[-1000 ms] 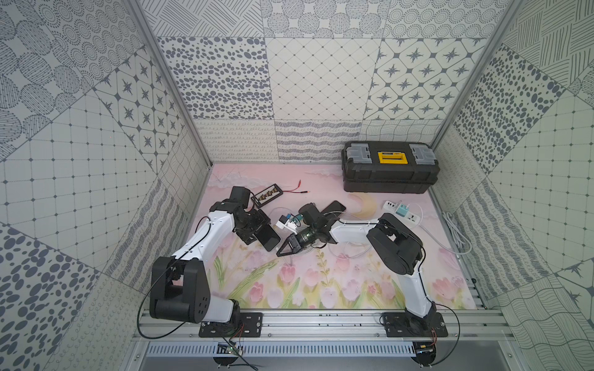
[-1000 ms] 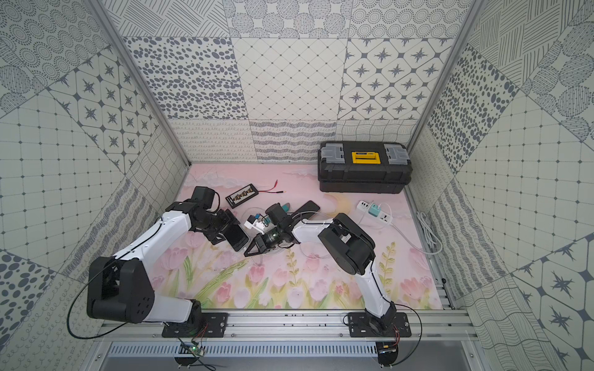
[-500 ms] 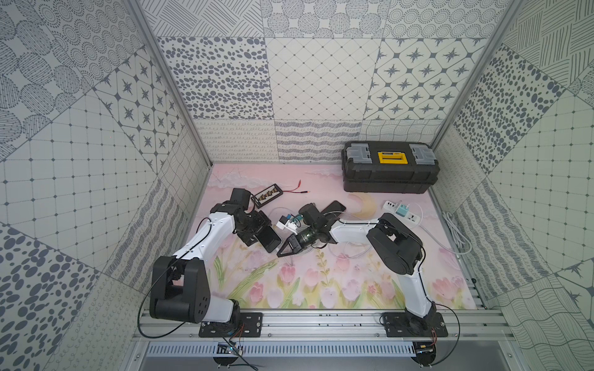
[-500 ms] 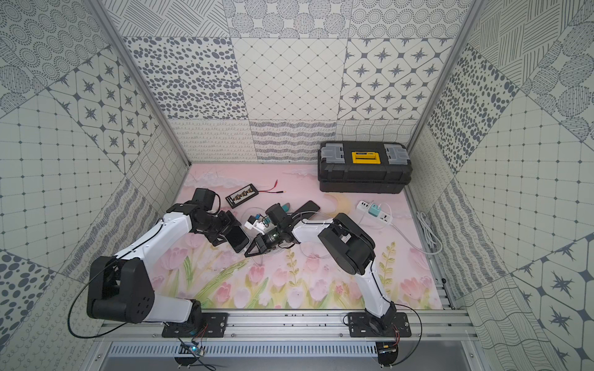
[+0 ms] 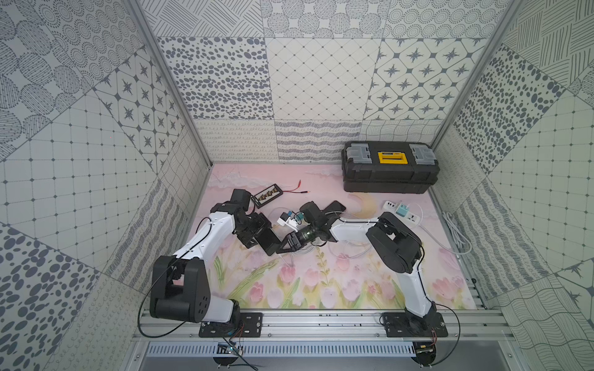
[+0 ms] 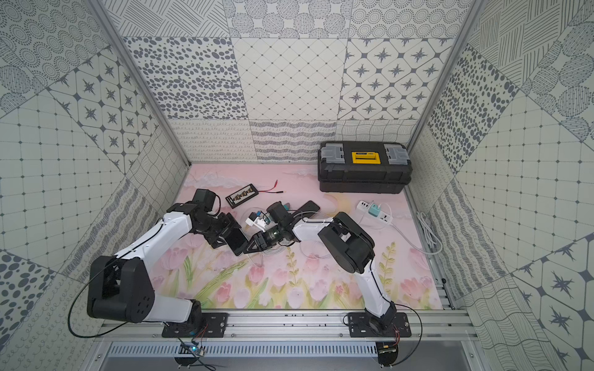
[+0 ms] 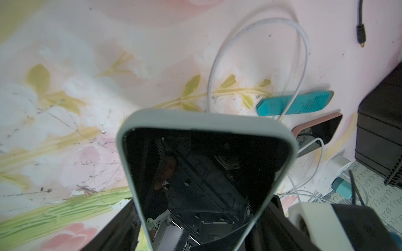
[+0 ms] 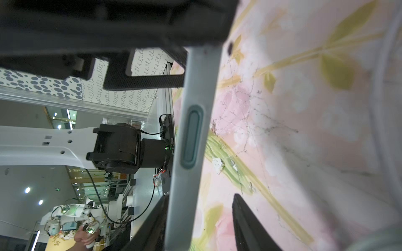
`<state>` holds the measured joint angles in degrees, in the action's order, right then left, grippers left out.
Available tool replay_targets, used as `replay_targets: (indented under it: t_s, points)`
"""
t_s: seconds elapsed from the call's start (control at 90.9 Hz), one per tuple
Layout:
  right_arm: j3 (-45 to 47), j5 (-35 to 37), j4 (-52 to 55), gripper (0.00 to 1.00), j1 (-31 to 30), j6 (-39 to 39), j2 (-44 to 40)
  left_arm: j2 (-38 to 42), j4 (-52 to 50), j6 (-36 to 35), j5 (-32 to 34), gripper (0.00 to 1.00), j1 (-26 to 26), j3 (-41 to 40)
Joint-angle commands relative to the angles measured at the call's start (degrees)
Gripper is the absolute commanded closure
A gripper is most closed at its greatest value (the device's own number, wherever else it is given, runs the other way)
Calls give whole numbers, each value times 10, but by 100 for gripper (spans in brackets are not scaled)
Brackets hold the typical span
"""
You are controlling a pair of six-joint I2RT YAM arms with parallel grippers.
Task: Plug the charging cable into the phone
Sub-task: Insert the charging cable into the phone, then place the phone at the center of the board.
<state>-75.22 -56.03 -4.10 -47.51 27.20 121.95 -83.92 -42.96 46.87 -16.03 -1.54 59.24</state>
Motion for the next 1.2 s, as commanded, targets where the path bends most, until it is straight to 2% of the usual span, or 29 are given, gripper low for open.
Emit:
replay_targets:
  t_s: [0.0, 0.121, 0.341, 0.462, 0.748, 0.979, 1.188]
  points:
    - [16, 2, -18, 45, 6, -15, -33, -12, -51, 1, -9, 70, 4, 24]
    - [51, 14, -20, 36, 14, -22, -60, -25, -56, 5, 17, 67, 4, 27]
    - [123, 26, -88, 35, 64, 27, -122, -81, -54, 6, 59, 66, 5, 23]
    - [136, 46, -78, 35, 91, 29, -157, -117, -56, 4, 85, 63, 5, 21]
    - [141, 80, -26, 35, 122, 35, -197, -163, -60, -8, 119, 47, 5, 22]
    - [143, 170, 53, 33, 138, 11, -235, -183, -54, -8, 133, 31, 5, 12]
    - [154, 198, 68, 31, 147, 7, -245, -183, -49, -7, 139, 17, 5, 7]
